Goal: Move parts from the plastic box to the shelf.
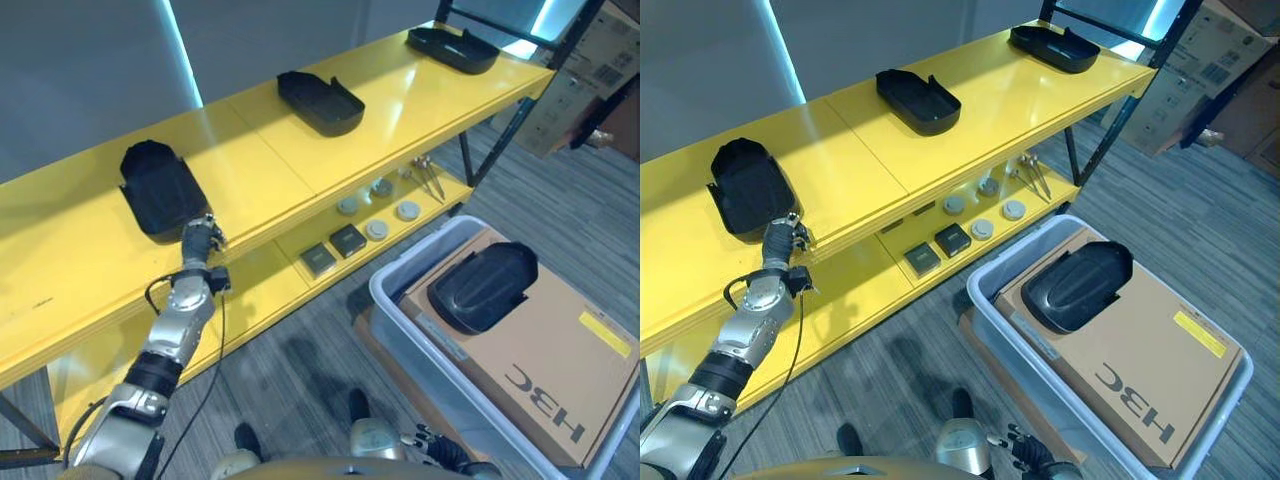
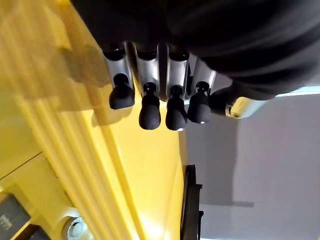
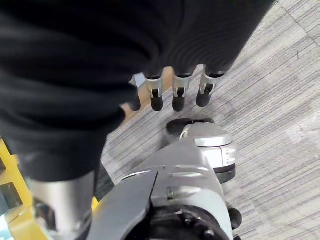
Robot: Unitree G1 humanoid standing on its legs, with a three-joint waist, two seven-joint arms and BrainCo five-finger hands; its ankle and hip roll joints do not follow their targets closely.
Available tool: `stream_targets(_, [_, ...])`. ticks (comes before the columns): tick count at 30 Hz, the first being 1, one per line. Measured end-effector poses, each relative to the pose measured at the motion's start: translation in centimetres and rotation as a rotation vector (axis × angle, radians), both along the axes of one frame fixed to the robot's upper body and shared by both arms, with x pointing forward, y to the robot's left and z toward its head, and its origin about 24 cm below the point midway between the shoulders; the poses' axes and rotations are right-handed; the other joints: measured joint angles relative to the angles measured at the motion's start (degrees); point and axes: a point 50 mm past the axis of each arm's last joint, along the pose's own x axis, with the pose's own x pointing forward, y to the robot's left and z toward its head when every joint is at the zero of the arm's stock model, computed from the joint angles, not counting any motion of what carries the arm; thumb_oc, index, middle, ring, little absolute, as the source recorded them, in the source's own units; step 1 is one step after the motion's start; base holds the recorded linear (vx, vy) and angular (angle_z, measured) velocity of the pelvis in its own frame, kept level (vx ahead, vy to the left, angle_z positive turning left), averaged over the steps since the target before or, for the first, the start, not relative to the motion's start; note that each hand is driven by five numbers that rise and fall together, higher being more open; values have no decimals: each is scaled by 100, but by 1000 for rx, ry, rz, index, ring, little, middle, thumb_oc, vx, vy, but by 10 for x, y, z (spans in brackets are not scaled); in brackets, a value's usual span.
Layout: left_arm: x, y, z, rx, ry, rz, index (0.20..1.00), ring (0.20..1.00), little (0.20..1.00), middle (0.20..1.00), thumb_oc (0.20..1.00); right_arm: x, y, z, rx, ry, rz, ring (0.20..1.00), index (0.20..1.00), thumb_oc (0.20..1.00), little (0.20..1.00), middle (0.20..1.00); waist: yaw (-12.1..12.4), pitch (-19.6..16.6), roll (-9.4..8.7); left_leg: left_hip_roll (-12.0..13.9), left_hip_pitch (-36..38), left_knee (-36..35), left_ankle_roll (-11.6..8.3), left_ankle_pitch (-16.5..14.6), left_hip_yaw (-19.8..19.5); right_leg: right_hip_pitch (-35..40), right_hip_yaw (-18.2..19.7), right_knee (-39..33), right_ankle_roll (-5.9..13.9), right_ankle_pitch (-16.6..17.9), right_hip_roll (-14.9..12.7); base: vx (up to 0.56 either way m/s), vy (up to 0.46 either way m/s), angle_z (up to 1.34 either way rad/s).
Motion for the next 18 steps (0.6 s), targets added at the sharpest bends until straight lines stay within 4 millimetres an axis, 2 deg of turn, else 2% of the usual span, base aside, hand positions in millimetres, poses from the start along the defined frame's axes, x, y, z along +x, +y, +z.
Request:
stream_targets(6, [7,11,0,4,18,81,200,200,200,200,200,-1,-1,0,-16,11,46,1000,1000,1000,1000,1000,-65,-33,-32,37,88,0,-4,-1,23,75,14,0,-14,-9,26,33,1,-3])
stream_targets(9, [8,23,-7,19,60,127,200,200,200,200,200,-3,-3,0,-12,24,68,1000,1000,1000,1000,1000,-101,-89,-34,61,158,-1,-11,-6,49,126,24,-1,-29,-23,45,11,-1,-3])
stream_targets(11, [8,24,-7,20,63,131,200,200,200,200,200,-4,-3,0,-12,38,68,1000,1000,1000,1000,1000,-108,-95,-41,61,157,-1,-7,-2,64,120,29,-1,-33,-18,46,0,0,0])
stream_targets(14, [5,34,-26,38,155,191,200,200,200,200,200,-12,-5,-4,-16,75,63,1000,1000,1000,1000,1000,-135,-175,-37,65,168,-2,-8,-3,90,118,45,-1,-37,-13,49,7,3,-1])
stream_targets(18, [4,44,-28,28,169,237,200,200,200,200,200,-22,-5,-8,-29,124,100,1000,1000,1000,1000,1000,-131,-261,-45,64,197,-2,-8,-3,115,137,58,-2,-37,-6,48,5,1,-1])
